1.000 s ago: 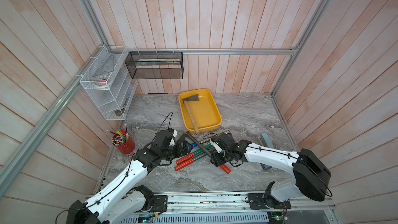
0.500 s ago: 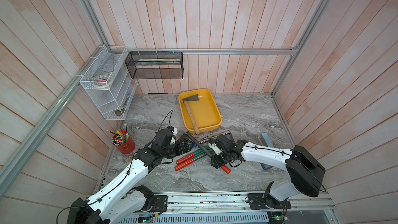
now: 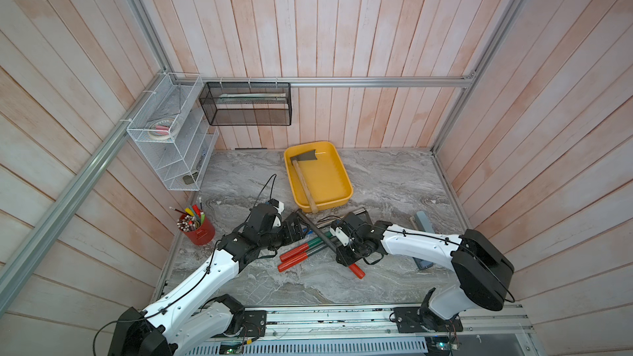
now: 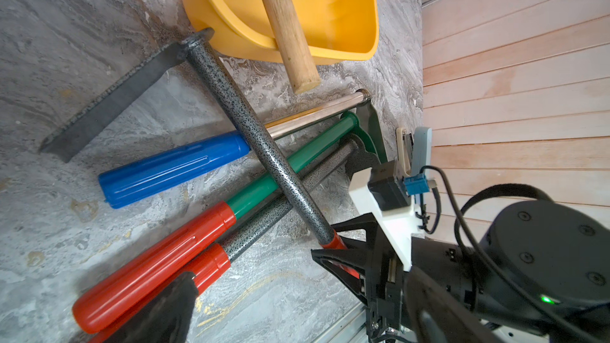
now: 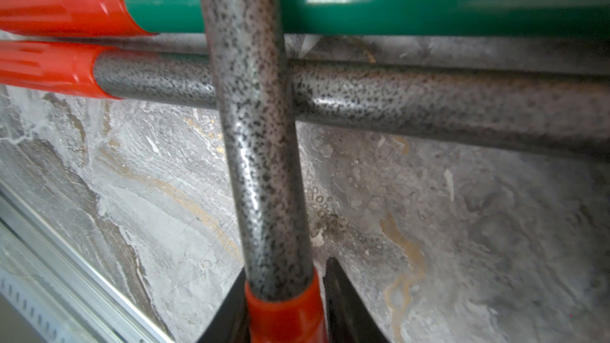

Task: Put the small hoe into the storage box
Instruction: Pick up the hoe from the center of the board.

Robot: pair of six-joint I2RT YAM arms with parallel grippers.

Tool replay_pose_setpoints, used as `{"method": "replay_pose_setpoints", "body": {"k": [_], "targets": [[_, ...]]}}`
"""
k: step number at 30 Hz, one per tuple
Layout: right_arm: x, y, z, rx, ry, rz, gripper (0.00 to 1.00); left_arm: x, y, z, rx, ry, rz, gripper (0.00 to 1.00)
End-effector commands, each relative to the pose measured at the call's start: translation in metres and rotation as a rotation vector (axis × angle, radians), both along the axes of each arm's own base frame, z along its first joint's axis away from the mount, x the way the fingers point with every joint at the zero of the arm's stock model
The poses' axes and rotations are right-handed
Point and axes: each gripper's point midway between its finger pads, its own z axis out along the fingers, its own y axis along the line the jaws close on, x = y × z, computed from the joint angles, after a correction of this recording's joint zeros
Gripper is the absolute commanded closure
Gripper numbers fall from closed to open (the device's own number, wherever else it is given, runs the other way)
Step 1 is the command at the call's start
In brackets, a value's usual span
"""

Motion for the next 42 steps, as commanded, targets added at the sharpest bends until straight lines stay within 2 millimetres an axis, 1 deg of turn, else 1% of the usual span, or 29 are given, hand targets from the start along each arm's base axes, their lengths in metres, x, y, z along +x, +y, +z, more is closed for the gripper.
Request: {"method": "replay_pose_setpoints", "body": {"k": [1,2,5,10,12,21,26,37,42], "targets": [[-0.001,0.007,0.008,0.015,0.007,0.018,0.69,0.003,-0.001,0.004,-0.003,-0.029,-0.001,0.00],[0.000,0.007,0.008,0.016,0.008,0.017,0.71,0.003,-0.001,0.004,-0.004,-0.029,0.000,0.00],[-0.001,0.007,0.011,0.019,0.007,0.018,0.73,0.002,-0.001,0.000,0.000,-0.019,0.000,0.00],[-0.004,0.009,0.018,0.046,0.012,0.022,0.81,0.000,-0.001,0.000,-0.010,-0.015,0.002,0.00],[-0.004,0.012,0.023,0.068,0.011,0.025,0.86,0.000,0.000,0.002,-0.013,-0.017,0.005,0.00],[-0.010,0.025,0.048,0.152,0.019,0.059,1.00,-0.002,0.002,0.005,-0.010,-0.015,0.009,0.00],[-0.015,0.036,0.061,0.191,0.016,0.087,1.00,-0.003,0.004,0.008,-0.010,-0.022,0.015,0.00],[-0.008,0.047,0.081,0.224,-0.004,0.066,1.00,-0.004,0.015,0.009,0.015,-0.032,0.033,0.00],[-0.002,0.049,0.094,0.237,-0.034,0.057,1.00,0.000,0.023,0.014,0.021,-0.047,0.050,0.00]]}}
